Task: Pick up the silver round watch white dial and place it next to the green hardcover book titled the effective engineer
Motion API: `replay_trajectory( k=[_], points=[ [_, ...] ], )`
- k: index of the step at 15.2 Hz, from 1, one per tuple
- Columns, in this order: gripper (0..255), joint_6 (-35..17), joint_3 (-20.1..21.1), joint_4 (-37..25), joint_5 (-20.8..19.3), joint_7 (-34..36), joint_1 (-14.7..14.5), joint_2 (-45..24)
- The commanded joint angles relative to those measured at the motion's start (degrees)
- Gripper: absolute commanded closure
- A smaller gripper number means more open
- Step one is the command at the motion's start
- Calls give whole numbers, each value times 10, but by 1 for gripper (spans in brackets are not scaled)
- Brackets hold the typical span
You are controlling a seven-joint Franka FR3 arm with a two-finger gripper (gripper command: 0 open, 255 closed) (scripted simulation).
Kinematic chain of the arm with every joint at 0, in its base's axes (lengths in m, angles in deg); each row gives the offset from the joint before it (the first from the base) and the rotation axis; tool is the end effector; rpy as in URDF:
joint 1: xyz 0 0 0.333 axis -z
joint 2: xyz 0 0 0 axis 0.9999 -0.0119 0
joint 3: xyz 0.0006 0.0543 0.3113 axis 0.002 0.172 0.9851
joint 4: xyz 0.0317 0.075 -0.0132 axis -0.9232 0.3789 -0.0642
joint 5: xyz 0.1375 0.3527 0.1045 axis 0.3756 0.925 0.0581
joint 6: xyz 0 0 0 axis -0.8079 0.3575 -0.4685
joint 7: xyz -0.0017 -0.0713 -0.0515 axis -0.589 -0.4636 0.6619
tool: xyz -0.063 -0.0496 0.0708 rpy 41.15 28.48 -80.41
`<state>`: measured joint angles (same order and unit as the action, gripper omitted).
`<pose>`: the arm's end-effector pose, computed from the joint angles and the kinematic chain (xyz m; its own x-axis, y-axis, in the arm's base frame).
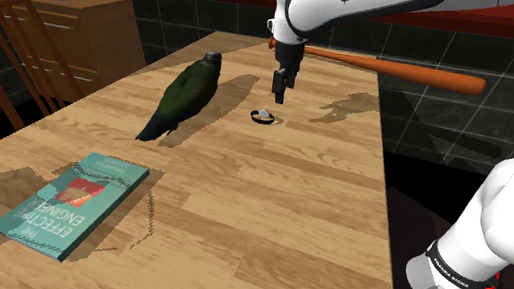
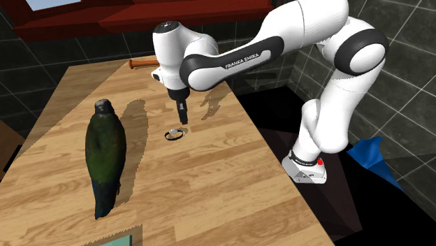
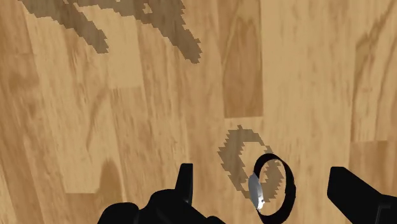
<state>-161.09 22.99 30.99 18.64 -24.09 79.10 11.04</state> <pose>0.5487 0.1022 0.5107 0.9039 0.4277 0.0037 0.4253 -0.8998 0.0975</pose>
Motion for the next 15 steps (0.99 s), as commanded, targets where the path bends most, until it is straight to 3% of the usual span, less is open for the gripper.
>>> replay_trajectory(
  k=[1, 3, 10, 15],
  points=[
    [0, -6, 8, -35, -3, -13, -8, -36],
    [0, -13, 15, -63, -6, -25, -15, -67],
    [0, -64, 13, -25, -8, -23, -12, -79],
    [0, -68, 13, -22, -9, -23, -12, -81]
  ],
)
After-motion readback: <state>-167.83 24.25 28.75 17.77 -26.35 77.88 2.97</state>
